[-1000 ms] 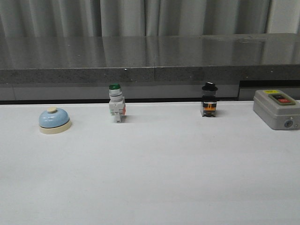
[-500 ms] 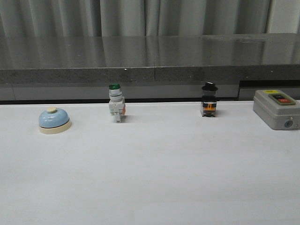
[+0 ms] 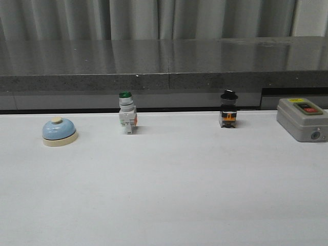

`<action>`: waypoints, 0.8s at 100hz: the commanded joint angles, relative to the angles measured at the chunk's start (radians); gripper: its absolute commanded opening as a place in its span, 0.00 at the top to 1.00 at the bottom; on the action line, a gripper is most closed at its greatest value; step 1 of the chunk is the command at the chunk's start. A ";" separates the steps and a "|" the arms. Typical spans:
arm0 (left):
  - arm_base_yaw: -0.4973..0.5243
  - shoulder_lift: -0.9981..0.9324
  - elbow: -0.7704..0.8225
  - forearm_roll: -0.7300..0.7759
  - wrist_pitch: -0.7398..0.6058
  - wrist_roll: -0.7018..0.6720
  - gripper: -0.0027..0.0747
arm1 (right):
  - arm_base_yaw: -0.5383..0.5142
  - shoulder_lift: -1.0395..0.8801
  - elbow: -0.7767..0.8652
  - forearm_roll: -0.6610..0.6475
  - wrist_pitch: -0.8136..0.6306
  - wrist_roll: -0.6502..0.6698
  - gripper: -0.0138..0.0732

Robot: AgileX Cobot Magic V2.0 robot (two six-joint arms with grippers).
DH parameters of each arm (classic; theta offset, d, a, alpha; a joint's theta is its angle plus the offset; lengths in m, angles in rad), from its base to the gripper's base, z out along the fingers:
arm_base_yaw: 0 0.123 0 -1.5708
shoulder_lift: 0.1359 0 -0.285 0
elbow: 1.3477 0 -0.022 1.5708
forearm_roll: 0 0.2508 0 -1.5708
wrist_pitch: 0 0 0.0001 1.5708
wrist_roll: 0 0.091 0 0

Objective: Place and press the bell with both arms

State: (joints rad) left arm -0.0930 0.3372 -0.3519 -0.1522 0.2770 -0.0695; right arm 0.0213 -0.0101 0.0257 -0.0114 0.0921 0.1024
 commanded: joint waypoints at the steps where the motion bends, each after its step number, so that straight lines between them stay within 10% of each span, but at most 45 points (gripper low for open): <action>1: -0.002 0.120 -0.142 -0.007 0.051 0.011 0.99 | -0.001 -0.019 -0.013 -0.012 -0.082 -0.001 0.91; 27: -0.002 0.440 -0.420 0.013 0.317 0.013 0.99 | -0.001 -0.019 -0.013 -0.012 -0.082 -0.001 0.91; 66: -0.002 0.653 -0.491 0.013 0.364 0.080 0.99 | -0.001 -0.019 -0.013 -0.012 -0.082 -0.001 0.91; 80: -0.002 0.660 -0.491 0.013 0.376 0.114 0.77 | -0.001 -0.019 -0.013 -0.012 -0.082 -0.001 0.91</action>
State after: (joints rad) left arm -0.0930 1.0040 -0.8091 -0.1328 0.6956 0.0250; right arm 0.0213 -0.0101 0.0257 -0.0114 0.0921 0.1024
